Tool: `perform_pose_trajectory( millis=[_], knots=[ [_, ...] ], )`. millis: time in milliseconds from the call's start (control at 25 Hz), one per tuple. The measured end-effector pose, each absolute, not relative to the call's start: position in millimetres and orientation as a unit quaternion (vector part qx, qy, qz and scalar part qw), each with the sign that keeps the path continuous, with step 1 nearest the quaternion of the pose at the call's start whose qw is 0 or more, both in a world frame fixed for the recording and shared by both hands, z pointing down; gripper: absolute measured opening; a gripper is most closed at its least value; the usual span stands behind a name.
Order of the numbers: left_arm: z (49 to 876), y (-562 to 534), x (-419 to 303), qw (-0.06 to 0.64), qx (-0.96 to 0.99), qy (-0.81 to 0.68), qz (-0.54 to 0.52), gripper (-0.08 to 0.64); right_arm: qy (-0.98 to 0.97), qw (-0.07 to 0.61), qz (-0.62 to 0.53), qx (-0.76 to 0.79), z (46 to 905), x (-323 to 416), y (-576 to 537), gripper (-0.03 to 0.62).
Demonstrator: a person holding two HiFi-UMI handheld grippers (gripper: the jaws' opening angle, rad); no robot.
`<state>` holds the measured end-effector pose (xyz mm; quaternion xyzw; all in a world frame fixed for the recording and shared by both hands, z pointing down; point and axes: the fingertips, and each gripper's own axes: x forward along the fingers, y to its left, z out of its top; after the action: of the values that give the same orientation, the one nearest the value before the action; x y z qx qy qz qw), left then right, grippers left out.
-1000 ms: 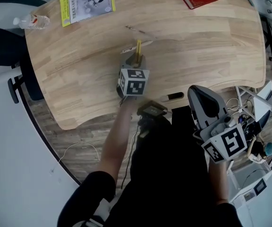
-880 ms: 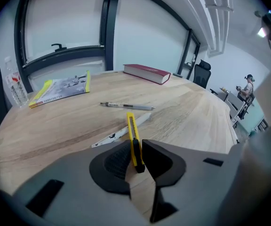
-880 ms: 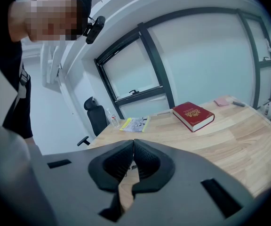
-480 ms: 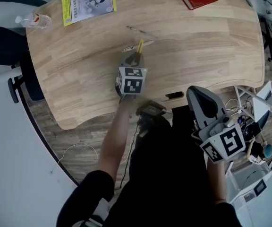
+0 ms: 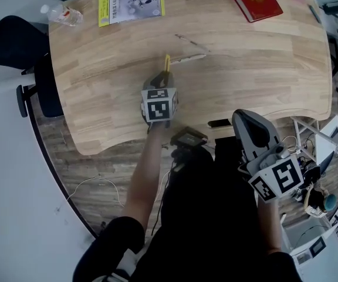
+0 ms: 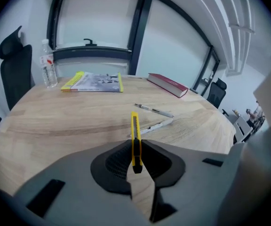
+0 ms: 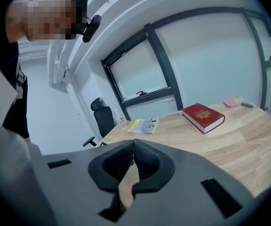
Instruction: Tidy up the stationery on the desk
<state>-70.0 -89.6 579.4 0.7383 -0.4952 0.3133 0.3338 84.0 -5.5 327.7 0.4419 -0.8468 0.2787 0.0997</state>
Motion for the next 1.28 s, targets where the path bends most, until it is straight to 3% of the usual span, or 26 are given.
perform_pose_trajectory(
  millis=[560,1280],
  knots=[
    [605.7,-76.7,-114.9,0.401,0.68,-0.536,0.298,0.085,-0.852,0.114,0.276,0.431,331.0,65.0,-2.0,0.021],
    [600.7,-74.3,-115.4,0.385,0.686,-0.529,0.319,0.094,-0.849,0.11,0.269,0.442,329.6,72.0,0.6,0.021]
  ],
)
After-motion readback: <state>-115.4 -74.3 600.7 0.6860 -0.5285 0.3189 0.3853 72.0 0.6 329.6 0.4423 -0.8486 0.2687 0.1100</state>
